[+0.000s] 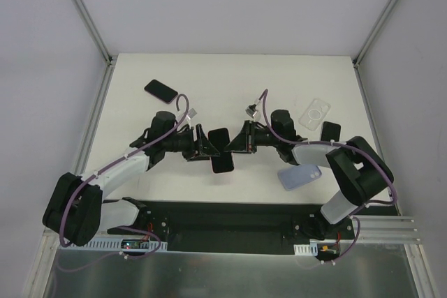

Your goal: Put the phone into the phone case

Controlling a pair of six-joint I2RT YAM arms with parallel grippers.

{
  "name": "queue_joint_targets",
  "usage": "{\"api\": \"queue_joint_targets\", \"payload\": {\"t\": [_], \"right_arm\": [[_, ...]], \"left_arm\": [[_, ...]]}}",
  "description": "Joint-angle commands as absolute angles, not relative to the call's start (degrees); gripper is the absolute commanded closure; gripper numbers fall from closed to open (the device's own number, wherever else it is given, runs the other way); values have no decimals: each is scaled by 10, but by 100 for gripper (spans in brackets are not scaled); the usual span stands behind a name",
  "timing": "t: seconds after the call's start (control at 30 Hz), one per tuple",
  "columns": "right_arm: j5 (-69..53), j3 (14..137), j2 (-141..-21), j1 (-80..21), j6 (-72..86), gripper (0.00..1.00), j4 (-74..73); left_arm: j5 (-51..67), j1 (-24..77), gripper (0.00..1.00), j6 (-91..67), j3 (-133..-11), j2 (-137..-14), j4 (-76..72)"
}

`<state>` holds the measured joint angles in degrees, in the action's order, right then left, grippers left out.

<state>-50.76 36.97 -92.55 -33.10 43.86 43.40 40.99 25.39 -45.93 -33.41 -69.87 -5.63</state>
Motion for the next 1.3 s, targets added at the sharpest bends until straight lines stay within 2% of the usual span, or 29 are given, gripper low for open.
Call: {"api": "queue_joint_targets", "payload": {"t": [0.0,0.03,0.07,0.2,0.23,0.33,0.37,0.47,0.63,0.7,0.9,1.0,1.13,1.27], "right_arm": [[-555,363,-887,-331,484,99,539],[-558,362,-883,-331,485,99,541],[-560,362,-882,-331,485,98,541],[-570,357,-880,-331,485,92,548],[-574,354,-878,-332,485,91,550],[-582,345,-874,-332,487,82,568],[-587,344,-873,-332,490,74,574],[-602,327,-874,-333,511,62,622],[-622,294,-921,-339,616,53,836],[-624,288,-941,-343,635,53,878],[-617,257,-934,-345,602,55,878],[-617,255,-938,-345,599,63,878],[-612,257,-943,-345,600,88,878],[-609,259,-942,-345,604,97,878]], "left_arm": [[463,250,48,-491,-311,-661,-172],[472,250,51,-497,-306,-658,-206],[475,250,61,-514,-301,-657,-221],[480,250,81,-529,-295,-652,-243],[484,250,83,-530,-296,-653,-244],[493,250,94,-537,-299,-658,-257],[497,250,97,-545,-298,-658,-265],[505,249,100,-567,-294,-658,-301],[507,249,100,-584,-294,-653,-334],[505,246,100,-588,-297,-651,-334],[484,231,100,-572,-302,-646,-286],[479,229,100,-575,-300,-645,-288],[481,229,100,-576,-298,-648,-289],[485,228,100,-573,-293,-648,-290]]}}
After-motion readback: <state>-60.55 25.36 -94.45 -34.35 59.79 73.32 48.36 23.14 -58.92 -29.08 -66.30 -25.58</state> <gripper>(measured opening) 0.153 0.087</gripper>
